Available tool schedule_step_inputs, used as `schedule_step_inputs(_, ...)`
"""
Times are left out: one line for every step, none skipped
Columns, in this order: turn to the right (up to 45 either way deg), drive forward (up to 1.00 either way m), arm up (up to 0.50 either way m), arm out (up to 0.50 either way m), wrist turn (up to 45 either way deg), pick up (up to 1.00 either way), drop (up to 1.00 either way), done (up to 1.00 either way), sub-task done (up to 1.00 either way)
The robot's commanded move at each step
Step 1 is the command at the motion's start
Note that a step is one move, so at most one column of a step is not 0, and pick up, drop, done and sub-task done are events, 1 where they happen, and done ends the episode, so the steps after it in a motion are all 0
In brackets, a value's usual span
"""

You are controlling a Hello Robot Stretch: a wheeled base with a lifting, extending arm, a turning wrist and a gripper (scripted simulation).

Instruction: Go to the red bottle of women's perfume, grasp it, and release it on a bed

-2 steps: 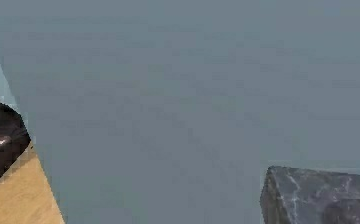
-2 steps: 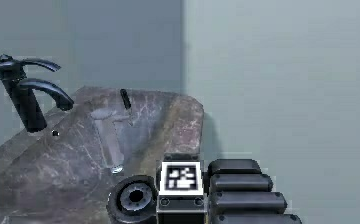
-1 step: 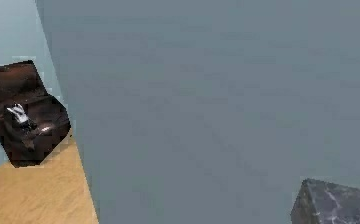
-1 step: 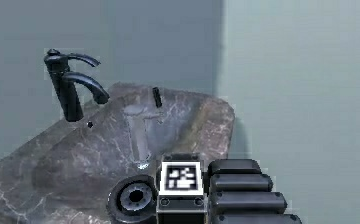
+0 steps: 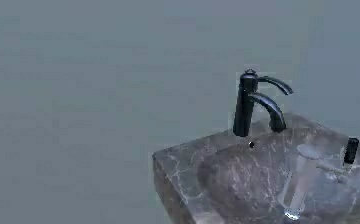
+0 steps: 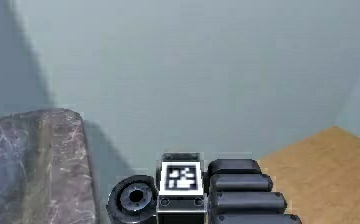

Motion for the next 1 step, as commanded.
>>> schedule_step_inputs(-45.0, 0.0, 0.0, 0.0, 0.0, 0.0, 0.0, 0.0, 0.0)
